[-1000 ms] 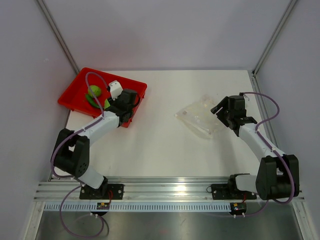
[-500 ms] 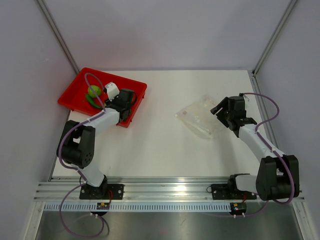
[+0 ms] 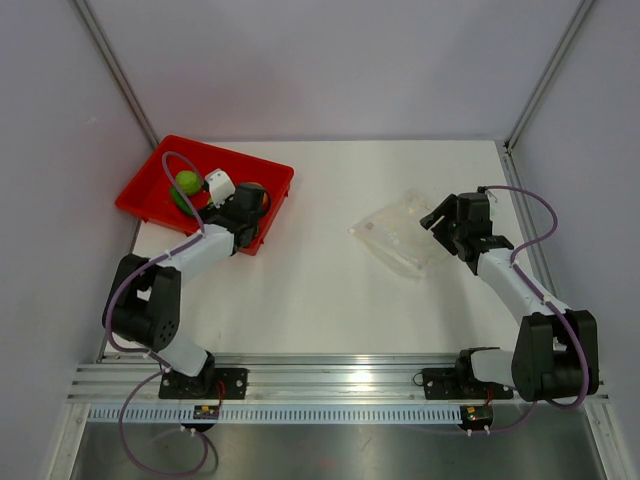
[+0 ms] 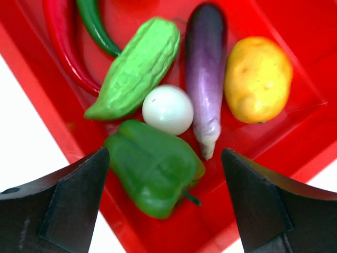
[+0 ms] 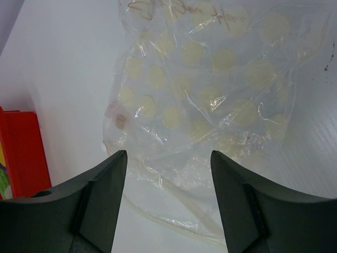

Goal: Open the zip-top bag and remove the fake food
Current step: Place the food in the bin, then reset both arms

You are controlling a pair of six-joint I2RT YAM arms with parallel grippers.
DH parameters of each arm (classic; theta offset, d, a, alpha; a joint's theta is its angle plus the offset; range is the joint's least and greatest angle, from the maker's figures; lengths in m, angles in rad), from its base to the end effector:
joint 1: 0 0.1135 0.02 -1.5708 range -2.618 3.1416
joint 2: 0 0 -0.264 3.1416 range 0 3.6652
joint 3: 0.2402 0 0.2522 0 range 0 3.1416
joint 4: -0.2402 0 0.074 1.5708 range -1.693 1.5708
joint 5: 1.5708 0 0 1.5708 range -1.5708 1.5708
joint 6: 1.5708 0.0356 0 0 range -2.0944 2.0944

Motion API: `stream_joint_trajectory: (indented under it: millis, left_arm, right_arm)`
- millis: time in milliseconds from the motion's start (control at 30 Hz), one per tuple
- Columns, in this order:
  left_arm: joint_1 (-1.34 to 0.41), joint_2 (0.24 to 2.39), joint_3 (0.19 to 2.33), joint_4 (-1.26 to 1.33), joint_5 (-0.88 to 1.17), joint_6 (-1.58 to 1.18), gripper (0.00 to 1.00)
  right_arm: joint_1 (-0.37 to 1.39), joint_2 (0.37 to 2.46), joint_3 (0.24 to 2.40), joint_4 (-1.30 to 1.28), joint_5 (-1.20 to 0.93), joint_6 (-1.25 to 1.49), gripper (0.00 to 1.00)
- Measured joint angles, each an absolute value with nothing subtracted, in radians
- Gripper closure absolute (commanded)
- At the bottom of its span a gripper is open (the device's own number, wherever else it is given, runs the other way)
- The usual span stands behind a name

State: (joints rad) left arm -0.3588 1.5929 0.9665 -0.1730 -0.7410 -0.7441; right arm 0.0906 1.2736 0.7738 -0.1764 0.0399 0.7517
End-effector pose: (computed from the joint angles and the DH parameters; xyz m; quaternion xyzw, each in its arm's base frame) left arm 0.3168 -0.0932 0.2106 -0.2990 0.8216 0.1020 0.4745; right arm 0.2709 0.0232 0.2326 0.3007 0.8498 0.1604 0.4020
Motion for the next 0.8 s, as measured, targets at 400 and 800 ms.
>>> stream_joint_trajectory:
  millis: [400,800]
  left_arm:
    - [-0.625,1.353,0.968,-0.182,-0.916,-0.638,0.01]
    - [-0.716,1.040,0.812,-0.093,-0.753,-0.600,0.01]
  right_arm:
    - [0.091,1.187,0.704,-0.109,-0.017,0.703,0.25]
    - [0.091,0.772,0.508,0.036,0.017,0.677,0.16]
